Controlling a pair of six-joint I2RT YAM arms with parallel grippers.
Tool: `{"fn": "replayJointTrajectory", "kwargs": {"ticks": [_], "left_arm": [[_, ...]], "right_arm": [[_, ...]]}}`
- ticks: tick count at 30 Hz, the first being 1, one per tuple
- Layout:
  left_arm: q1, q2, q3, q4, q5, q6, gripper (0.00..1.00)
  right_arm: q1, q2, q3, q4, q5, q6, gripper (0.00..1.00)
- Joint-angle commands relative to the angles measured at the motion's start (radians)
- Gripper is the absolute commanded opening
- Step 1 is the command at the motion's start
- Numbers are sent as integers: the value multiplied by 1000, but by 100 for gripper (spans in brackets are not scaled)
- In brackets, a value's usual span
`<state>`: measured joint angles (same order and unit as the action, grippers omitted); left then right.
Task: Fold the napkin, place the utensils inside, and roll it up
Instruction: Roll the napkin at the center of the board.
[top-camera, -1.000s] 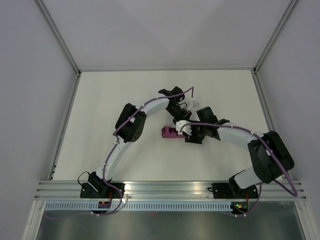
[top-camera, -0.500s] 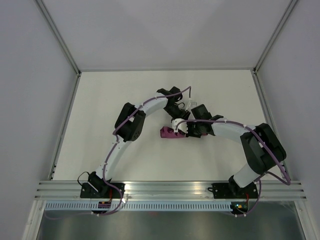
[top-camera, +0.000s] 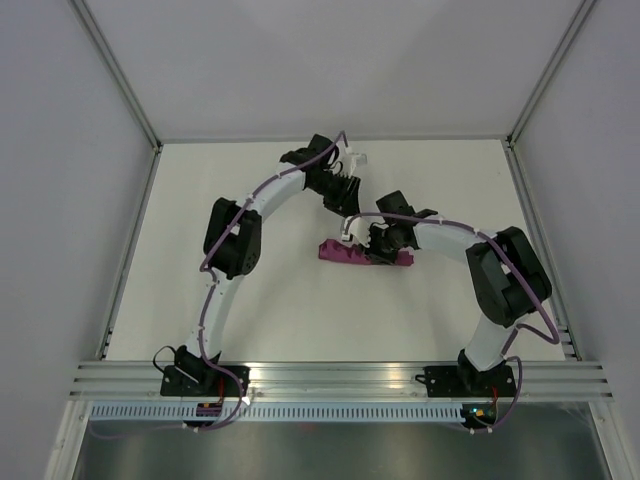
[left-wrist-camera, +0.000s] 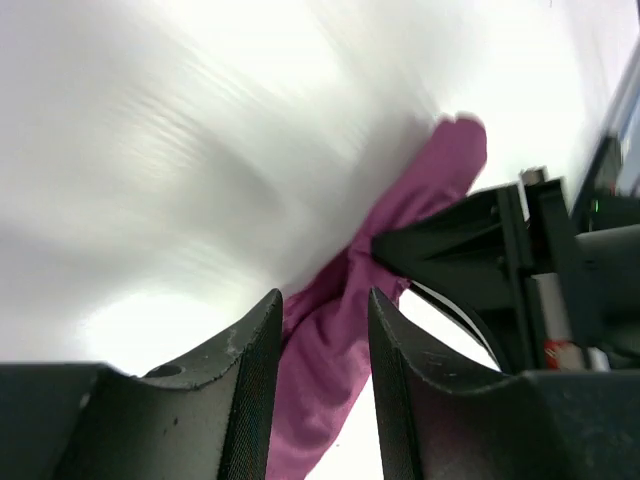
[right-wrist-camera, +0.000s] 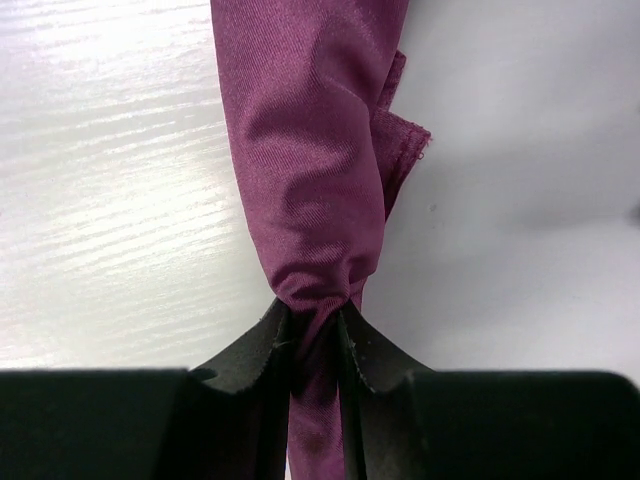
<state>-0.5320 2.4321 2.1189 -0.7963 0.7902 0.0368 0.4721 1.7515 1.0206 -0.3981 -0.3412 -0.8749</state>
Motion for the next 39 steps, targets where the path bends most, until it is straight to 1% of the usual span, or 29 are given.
{"fn": "replayJointTrajectory", "kwargs": {"ticks": [1, 4, 5, 6, 7, 8, 9, 10, 11, 13, 14, 15, 16, 17, 19, 20, 23, 27, 31, 32, 37, 39], "left_arm": [[46, -125, -16, 121, -118, -156, 44], [75, -189, -79, 175, -215, -228, 43], [79, -209, -132, 192, -233, -239, 43], [81, -264, -166, 212, -305, -262, 43], [81, -290, -200, 233, -330, -273, 43], [81, -318, -265, 265, -347, -297, 43], [81, -341, -298, 279, -392, -319, 43], [81, -387, -331, 295, -405, -334, 43], [79, -409, -397, 327, -411, -363, 43], [76, -458, -482, 376, -448, -408, 44], [75, -502, -578, 416, -448, -449, 44], [70, -525, -623, 478, -454, -472, 45], [64, -544, -666, 511, -459, -494, 45], [60, -573, -741, 537, -466, -535, 45], [32, -597, -807, 624, -502, -572, 45], [21, -611, -870, 652, -509, -593, 45], [-17, -630, -948, 752, -554, -673, 45], [-63, -570, -942, 790, -566, -715, 45], [-83, -525, -906, 790, -582, -735, 45], [-83, -521, -902, 818, -586, -736, 45], [-85, -479, -858, 802, -592, -730, 44], [-83, -469, -843, 766, -603, -724, 44]], "right_arm": [[-27, 98, 22, -140, -24, 88, 19], [-50, 146, 76, -186, -68, 128, 19], [-58, 158, 105, -206, -80, 140, 19], [-76, 183, 119, -215, -94, 155, 19], [-84, 196, 134, -231, -108, 163, 19], [-90, 210, 163, -251, -134, 184, 19], [-105, 239, 177, -260, -145, 198, 19], [-112, 253, 193, -271, -157, 206, 19], [-118, 267, 220, -287, -177, 227, 19], [-132, 299, 243, -295, -193, 254, 20], [-135, 308, 262, -300, -200, 263, 19], [-141, 325, 268, -300, -211, 286, 20], [-141, 332, 274, -300, -216, 293, 20], [-144, 339, 286, -300, -223, 303, 19], [-148, 359, 299, -298, -236, 338, 20], [-148, 365, 308, -295, -237, 350, 20], [-148, 378, 308, -275, -234, 382, 20], [-150, 381, 308, -255, -232, 416, 20], [-151, 387, 309, -242, -251, 461, 20], [-153, 388, 308, -239, -254, 467, 20], [-156, 399, 311, -223, -294, 505, 21], [-159, 404, 312, -220, -324, 534, 21]]}}
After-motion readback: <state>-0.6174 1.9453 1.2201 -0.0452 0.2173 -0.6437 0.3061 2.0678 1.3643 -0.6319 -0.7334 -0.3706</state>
